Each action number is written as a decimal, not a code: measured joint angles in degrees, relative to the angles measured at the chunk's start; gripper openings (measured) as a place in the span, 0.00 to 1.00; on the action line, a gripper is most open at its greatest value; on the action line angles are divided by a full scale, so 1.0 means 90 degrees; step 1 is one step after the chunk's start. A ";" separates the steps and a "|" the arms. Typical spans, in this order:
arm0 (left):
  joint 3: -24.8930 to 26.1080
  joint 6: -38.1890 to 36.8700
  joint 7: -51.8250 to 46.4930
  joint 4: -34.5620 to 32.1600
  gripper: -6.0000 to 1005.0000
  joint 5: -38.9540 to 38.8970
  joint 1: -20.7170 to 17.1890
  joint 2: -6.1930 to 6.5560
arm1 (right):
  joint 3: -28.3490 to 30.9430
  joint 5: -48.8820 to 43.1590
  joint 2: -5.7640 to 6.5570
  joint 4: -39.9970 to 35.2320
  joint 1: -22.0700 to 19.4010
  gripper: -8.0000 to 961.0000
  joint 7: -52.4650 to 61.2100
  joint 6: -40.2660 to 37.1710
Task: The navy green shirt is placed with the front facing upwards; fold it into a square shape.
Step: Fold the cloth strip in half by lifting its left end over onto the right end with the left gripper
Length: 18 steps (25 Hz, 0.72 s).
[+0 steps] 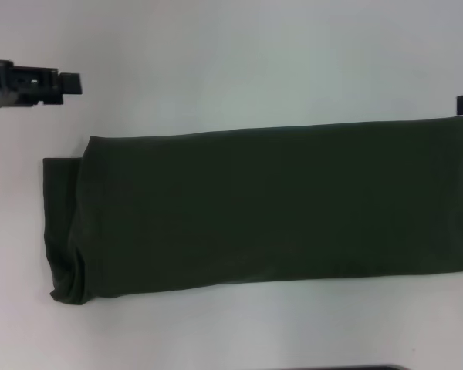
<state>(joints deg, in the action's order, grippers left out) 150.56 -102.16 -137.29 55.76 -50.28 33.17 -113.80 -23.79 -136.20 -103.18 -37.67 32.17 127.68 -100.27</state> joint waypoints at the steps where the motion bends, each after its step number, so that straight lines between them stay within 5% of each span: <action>1: -0.0011 -0.0007 0.0142 0.0001 0.58 -0.0068 -0.0004 -0.0019 | 0.0000 0.0000 0.0000 0.0000 0.0000 0.63 0.0000 0.0000; 9: 0.0047 0.0117 0.0764 -0.0022 0.59 -0.0398 -0.0051 -0.0195 | 0.0045 0.0494 -0.0067 0.0147 -0.0013 0.62 -0.0433 0.0085; 13: 0.0043 0.0148 0.0865 -0.0033 0.59 -0.0484 -0.0055 -0.0198 | 0.0083 0.0644 -0.0039 0.0336 -0.0016 0.63 -0.0424 -0.0021; 18: 0.0035 0.0152 0.0858 -0.0129 0.61 -0.0538 -0.0004 -0.0168 | 0.0047 0.0757 -0.0189 0.0324 -0.0022 0.65 -0.0496 -0.0309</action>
<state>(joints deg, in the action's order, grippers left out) 150.87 -100.79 -129.56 54.60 -55.12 33.14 -115.31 -23.36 -129.39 -104.88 -34.75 31.97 123.22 -103.05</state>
